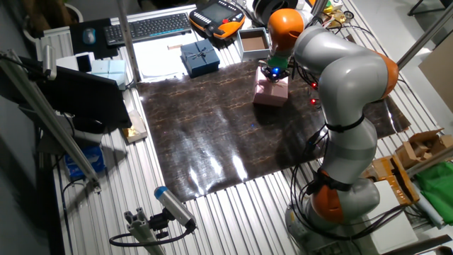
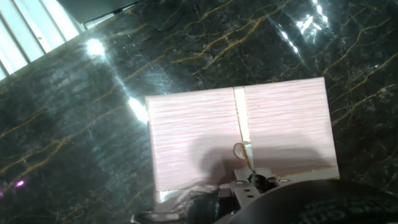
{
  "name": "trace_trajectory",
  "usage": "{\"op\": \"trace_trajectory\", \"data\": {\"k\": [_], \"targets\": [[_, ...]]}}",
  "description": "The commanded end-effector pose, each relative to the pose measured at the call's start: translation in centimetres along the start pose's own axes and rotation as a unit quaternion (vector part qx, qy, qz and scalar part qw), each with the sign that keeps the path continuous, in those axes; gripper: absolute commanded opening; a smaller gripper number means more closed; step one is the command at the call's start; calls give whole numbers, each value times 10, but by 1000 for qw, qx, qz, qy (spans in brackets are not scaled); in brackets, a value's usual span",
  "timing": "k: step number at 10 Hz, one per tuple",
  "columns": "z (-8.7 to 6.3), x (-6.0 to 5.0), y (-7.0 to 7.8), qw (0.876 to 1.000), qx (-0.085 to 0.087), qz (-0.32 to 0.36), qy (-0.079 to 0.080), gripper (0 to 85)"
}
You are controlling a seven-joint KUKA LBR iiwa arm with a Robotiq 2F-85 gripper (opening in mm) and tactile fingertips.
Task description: Cover the box
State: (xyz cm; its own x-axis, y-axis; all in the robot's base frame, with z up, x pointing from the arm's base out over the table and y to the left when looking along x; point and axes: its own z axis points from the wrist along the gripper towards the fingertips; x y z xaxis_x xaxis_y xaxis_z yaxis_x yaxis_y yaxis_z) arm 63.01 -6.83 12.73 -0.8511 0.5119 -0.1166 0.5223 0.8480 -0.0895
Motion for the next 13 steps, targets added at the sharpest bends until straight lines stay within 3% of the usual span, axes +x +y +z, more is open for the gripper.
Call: {"op": "trace_trajectory", "data": {"k": [1,13], "targets": [[1,0,0,1000,0,1,-1,7],[0,-1,3,1000,9,7,-5,7]]}}
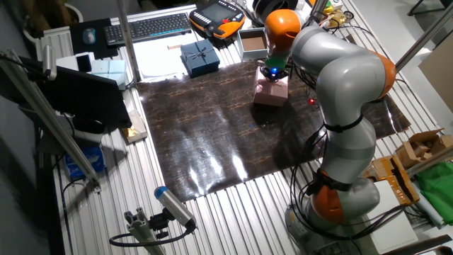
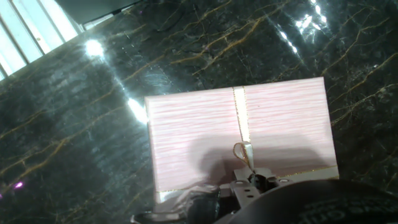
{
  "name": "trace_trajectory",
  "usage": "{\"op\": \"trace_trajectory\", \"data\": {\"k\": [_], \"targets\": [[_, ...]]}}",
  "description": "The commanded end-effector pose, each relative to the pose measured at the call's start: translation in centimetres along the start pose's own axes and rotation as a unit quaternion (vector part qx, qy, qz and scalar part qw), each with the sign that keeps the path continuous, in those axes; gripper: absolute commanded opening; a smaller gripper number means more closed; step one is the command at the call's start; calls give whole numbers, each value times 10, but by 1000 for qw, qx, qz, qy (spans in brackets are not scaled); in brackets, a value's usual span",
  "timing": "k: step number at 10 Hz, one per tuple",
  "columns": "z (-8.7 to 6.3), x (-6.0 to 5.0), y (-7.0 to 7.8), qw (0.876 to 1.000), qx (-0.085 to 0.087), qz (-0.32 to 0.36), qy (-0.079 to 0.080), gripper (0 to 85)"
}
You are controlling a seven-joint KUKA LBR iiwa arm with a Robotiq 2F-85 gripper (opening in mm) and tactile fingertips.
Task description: Cover the box
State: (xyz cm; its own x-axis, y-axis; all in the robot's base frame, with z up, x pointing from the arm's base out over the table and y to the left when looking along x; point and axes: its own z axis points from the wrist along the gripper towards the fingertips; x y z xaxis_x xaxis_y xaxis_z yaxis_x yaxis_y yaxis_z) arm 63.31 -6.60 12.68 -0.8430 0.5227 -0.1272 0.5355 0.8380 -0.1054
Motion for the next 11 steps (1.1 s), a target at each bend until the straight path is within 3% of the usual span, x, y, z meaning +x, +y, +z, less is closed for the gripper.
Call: {"op": "trace_trajectory", "data": {"k": [1,11], "targets": [[0,0,1,1000,0,0,0,7],[2,1,2,1000,3,2,-2,7]]}}
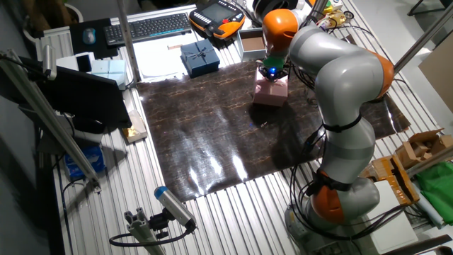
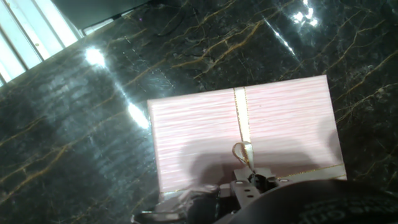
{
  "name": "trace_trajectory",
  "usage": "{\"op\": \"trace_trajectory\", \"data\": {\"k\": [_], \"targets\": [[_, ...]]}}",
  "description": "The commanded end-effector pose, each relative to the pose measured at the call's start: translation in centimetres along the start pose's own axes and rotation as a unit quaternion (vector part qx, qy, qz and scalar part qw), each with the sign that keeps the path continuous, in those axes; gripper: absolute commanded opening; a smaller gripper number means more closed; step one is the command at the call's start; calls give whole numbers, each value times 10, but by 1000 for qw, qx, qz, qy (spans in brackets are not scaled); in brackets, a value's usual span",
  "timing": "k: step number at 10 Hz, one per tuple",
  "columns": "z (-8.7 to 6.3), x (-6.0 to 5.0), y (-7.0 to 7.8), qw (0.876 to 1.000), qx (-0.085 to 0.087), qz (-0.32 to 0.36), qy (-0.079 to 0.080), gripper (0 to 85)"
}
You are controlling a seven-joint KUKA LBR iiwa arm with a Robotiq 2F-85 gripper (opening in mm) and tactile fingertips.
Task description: Cover the box
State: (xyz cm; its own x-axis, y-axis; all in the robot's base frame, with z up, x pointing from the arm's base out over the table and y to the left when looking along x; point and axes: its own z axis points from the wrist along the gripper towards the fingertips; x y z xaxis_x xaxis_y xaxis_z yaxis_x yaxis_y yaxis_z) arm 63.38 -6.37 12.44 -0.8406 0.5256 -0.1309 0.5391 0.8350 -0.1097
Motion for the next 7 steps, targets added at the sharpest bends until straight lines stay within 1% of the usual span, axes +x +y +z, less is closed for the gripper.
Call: {"op": "trace_trajectory", "data": {"k": [1,4,7], "targets": [[1,0,-1,1000,-2,0,0,7],[5,-1,-6,1000,-5,-2,1,7],[7,2,-5,1000,-6,0,1,7]]}}
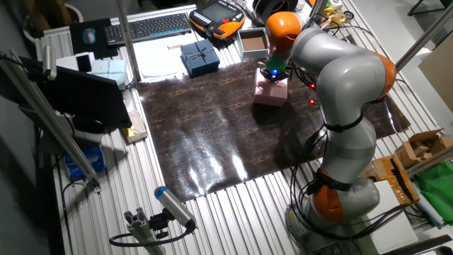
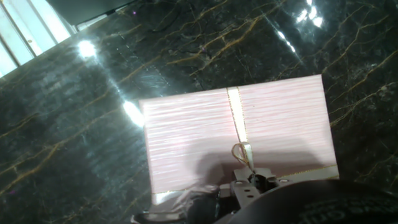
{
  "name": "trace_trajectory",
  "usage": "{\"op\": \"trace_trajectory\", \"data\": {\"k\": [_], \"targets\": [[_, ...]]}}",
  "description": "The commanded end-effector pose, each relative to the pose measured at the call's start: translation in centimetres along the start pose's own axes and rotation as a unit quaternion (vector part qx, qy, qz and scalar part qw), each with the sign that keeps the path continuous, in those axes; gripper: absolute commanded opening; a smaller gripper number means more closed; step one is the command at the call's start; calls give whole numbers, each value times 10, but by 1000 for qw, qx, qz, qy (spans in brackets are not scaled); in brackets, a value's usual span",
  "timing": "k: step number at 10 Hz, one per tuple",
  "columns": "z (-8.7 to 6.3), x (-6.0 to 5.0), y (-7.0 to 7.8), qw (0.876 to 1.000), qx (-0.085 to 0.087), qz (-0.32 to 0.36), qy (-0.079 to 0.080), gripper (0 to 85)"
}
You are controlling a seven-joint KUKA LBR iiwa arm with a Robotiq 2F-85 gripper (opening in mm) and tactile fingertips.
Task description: Cover the box
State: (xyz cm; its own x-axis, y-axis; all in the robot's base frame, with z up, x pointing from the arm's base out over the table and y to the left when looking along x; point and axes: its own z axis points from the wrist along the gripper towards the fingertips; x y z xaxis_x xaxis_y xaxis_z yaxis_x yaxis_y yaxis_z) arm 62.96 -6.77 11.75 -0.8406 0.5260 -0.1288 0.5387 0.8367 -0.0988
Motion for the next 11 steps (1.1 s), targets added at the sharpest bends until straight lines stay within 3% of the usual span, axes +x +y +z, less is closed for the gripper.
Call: {"op": "trace_trajectory", "data": {"k": [1,4,6,7,11], "targets": [[0,0,0,1000,0,0,0,7],[1,0,0,1000,-2,-3,3,23],[3,0,0,1000,-7,4,2,220],[4,-1,1,1000,-9,5,4,247],[2,-2,-1,1000,-10,4,4,257]]}}
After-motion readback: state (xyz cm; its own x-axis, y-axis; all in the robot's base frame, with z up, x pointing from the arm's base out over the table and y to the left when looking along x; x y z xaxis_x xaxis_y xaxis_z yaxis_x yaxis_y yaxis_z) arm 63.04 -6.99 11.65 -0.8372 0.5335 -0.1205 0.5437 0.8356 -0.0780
